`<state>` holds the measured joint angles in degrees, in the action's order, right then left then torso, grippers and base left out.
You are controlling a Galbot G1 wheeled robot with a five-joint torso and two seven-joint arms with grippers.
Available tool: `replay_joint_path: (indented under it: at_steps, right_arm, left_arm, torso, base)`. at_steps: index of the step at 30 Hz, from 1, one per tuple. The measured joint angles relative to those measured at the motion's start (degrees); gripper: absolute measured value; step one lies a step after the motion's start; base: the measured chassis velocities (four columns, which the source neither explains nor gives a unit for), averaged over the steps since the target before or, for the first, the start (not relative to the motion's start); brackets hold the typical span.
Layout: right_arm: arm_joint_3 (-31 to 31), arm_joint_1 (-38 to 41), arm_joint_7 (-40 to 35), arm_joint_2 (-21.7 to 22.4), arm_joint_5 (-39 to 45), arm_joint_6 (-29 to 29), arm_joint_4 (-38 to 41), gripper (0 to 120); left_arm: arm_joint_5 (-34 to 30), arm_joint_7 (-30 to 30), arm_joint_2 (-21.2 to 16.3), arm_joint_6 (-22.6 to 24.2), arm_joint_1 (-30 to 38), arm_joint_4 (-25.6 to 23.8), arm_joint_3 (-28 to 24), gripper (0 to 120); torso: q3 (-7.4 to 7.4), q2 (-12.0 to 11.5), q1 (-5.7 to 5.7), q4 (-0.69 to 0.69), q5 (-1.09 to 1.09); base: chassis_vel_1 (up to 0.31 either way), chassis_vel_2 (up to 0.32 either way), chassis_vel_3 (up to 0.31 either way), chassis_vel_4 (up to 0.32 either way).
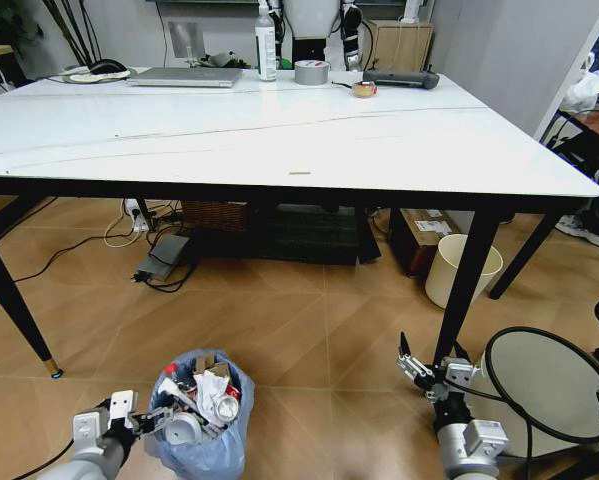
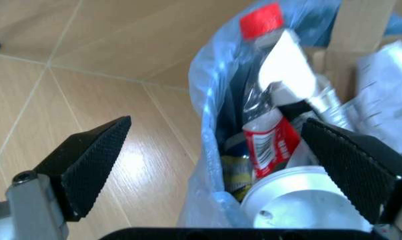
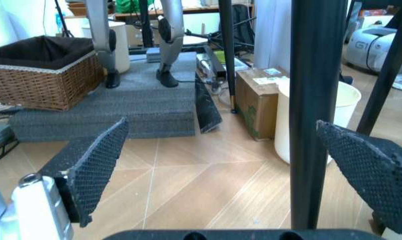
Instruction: Pick up the trash bin and place the trash from the table into it.
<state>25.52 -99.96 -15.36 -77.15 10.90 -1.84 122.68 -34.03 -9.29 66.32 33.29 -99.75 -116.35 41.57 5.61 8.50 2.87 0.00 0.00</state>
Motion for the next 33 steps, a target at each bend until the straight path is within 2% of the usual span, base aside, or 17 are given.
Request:
replay_joint_path:
  at_steps: [6,9,10,11,12,13,15,17,21,24,31,33]
  right_arm:
    - [0.1,0.0,0.0,0.1,0.3,0.0,0.2,100]
    - [0.1,0.1,-0.1,0.2,0.7,0.1,0.7,100]
    - [0.1,0.1,-0.1,0.2,0.7,0.1,0.7,100]
    - [0.3,0.1,-0.2,0.3,1.1,0.3,1.1,100]
    - [0.8,-0.1,-0.3,0.4,1.5,0.7,1.7,100]
    - [0.9,-0.2,-0.5,0.4,1.8,1.0,2.0,100]
    - [1.2,-0.7,-0.9,0.2,2.7,2.2,3.3,100]
    - [1.3,-0.9,-1.0,0.0,2.8,2.5,3.7,100]
    - [1.4,-2.2,-1.0,-0.7,3.0,3.4,6.2,100]
    - [1.5,-2.5,-1.0,-0.9,2.9,4.3,7.3,100]
    - [1.7,-2.4,-1.0,-0.8,2.8,4.6,7.7,100]
    - [1.7,-2.3,-1.0,-0.8,2.6,4.3,7.6,100]
  left_arm:
    - [-1.1,-2.6,0.6,-0.4,-1.6,-4.0,-0.1,100]
    - [-1.2,-3.4,0.5,-0.2,-2.7,-8.3,-0.3,100]
    - [-1.2,-3.4,0.5,-0.2,-2.7,-8.3,-0.3,100]
    - [-0.7,-3.9,0.5,-0.5,-3.3,-11.1,-0.5,100]
    - [1.4,-4.3,0.6,-3.4,-3.5,-13.6,-1.0,100]
    - [2.4,-4.4,0.8,-4.8,-3.5,-14.1,-1.2,100]
    - [6.5,-3.8,1.3,-10.5,-3.3,-15.4,-1.4,100]
    - [7.8,-3.2,1.5,-11.9,-3.3,-15.6,-1.4,100]
    - [14.2,0.0,2.4,-18.9,-2.9,-17.0,-1.1,100]
    - [15.8,0.8,3.0,-21.9,-2.5,-17.5,-1.3,100]
    - [16.5,1.7,3.0,-23.1,-2.6,-18.0,-1.6,100]
    - [17.0,4.0,2.8,-23.8,-2.3,-18.0,-1.4,100]
  torso:
    - [0.00,0.0,0.00,0.00,0.00]
    - [0.00,0.0,0.00,0.00,0.00]
    - [0.00,0.0,0.00,0.00,0.00]
    - [0.00,0.0,0.00,0.00,0.01]
    - [0.00,0.0,0.00,0.00,0.02]
    - [0.00,0.0,0.00,0.00,0.01]
    - [0.00,0.0,0.00,0.00,0.01]
    - [0.00,0.0,0.00,0.00,0.00]
    - [0.00,0.0,0.00,0.00,0.00]
    - [0.00,0.0,0.00,0.00,0.00]
    - [0.00,0.0,0.00,0.01,0.00]
    - [0.00,0.0,0.00,0.01,0.00]
  base:
    - [0.000,0.000,0.000,0.000]
    - [0.000,0.000,0.000,0.000]
    - [0.000,0.000,0.000,0.000]
    - [0.000,0.000,0.000,0.000]
    - [0.000,0.000,0.000,0.000]
    - [0.000,0.000,0.000,0.000]
    - [0.000,0.000,0.000,0.000]
    - [0.000,0.000,0.000,0.000]
    - [0.000,0.000,0.000,0.000]
    - [0.000,0.000,0.000,0.000]
    - [0.000,0.000,0.000,0.000]
    - [0.000,0.000,0.000,0.000]
